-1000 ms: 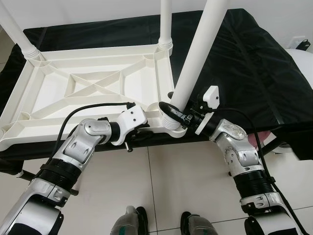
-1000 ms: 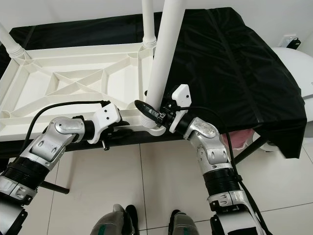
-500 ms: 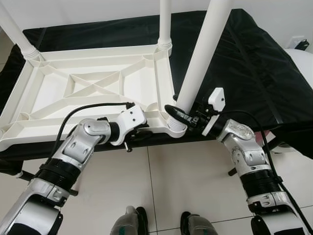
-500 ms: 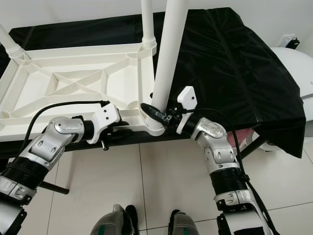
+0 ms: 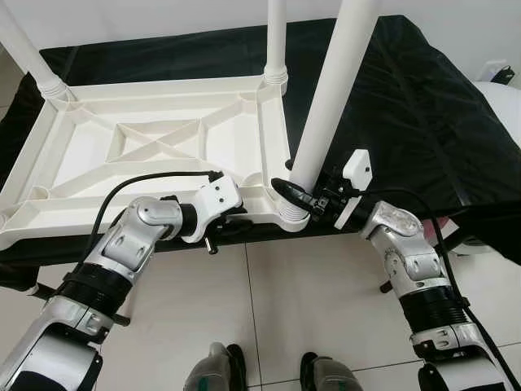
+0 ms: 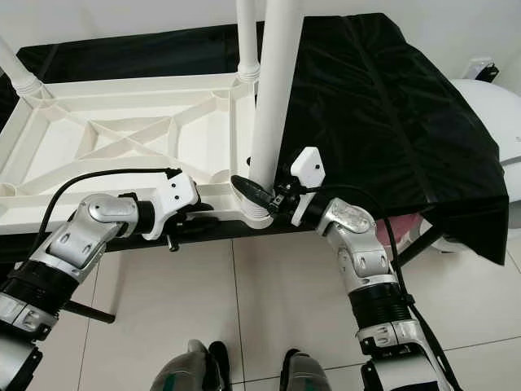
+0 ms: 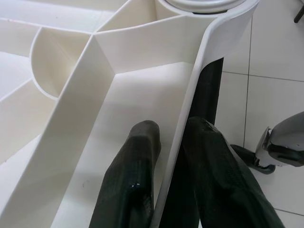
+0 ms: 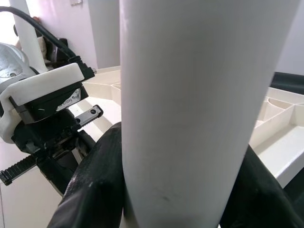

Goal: Building children table

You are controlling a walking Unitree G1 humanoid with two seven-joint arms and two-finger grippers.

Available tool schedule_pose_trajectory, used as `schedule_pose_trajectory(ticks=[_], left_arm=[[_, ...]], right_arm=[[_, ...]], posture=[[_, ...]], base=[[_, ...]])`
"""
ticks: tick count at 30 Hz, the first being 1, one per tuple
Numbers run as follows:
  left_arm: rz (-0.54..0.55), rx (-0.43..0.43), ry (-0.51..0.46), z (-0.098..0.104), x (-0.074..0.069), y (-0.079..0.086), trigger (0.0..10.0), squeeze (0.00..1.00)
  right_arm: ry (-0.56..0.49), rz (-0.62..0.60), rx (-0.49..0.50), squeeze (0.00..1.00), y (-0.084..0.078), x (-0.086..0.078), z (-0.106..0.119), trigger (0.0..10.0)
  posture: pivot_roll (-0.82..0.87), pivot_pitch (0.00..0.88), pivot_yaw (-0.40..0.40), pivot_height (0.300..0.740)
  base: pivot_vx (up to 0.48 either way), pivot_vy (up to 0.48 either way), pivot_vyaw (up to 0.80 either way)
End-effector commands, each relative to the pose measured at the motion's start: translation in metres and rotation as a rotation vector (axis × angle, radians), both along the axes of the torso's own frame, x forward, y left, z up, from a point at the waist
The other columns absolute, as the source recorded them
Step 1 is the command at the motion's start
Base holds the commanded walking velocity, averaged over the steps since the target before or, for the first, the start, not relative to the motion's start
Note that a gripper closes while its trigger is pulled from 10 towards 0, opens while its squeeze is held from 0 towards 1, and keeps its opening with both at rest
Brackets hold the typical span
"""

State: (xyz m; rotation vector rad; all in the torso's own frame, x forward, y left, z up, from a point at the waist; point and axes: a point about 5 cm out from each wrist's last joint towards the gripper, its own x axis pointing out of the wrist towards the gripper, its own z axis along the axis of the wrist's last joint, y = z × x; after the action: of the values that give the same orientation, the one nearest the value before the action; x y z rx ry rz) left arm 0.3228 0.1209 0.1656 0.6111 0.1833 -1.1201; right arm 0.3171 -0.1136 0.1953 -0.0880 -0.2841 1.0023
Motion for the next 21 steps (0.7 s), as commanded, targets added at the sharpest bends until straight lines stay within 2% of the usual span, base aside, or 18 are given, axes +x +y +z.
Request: schedule_pose_trajectory(ticks=[1, 11, 21], left_arm=[[-0.108, 0.007, 0.003, 0.011, -0.003, -0.005, 10.0, 0.0], [-0.105, 0.004, 0.004, 0.011, -0.003, -0.005, 10.0, 0.0], [-0.107, 0.004, 0.007, 0.012, -0.003, -0.004, 10.0, 0.0]], right_arm=[[-0.003, 0.04, -0.03, 0.0, 0.007, -0.004, -0.004, 10.0], [-0.022, 0.045, -0.064, 0.0, 0.006, -0.006, -0.005, 10.0], [-0.002, 0.013, -0.077, 0.0, -0.001, -0.005, -0.014, 10.0]], posture=[[-0.12, 0.183, 0.077, 0.74], [-0.12, 0.192, 0.075, 0.74], [-0.12, 0.2, 0.08, 0.74]], base=[[0.0, 0.0, 0.0], [0.0, 0.0, 0.0], [0.0, 0.0, 0.0]])
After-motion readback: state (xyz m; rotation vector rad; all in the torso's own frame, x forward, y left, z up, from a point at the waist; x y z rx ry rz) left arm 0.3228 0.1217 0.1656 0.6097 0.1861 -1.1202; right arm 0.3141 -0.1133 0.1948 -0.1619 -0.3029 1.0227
